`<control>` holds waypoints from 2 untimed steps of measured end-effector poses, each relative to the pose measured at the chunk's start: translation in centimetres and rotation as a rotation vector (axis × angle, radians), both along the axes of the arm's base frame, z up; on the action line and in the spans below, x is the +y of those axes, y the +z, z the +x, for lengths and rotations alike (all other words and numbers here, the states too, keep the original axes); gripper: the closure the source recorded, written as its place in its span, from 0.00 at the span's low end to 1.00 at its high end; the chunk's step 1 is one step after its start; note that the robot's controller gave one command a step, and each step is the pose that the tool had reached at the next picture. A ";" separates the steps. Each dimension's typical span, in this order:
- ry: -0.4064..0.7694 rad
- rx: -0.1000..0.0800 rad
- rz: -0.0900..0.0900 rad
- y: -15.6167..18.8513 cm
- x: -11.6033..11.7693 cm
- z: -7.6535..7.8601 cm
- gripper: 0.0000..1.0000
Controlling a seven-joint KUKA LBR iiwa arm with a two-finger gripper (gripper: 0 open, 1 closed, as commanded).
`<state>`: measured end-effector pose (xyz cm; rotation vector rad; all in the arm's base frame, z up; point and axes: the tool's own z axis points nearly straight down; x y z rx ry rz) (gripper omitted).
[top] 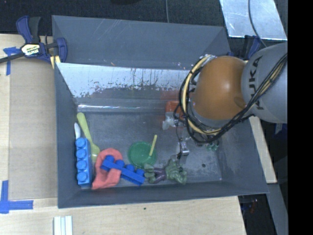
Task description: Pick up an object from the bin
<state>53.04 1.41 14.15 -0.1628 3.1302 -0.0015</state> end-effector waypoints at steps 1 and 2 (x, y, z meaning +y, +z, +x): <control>-0.102 -0.002 0.001 -4.6 1.2 -2.0 0.00; -0.163 0.002 -0.005 -5.8 3.1 -2.2 0.00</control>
Offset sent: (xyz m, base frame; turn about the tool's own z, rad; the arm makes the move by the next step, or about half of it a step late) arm -0.0189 0.0944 -0.0655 0.0805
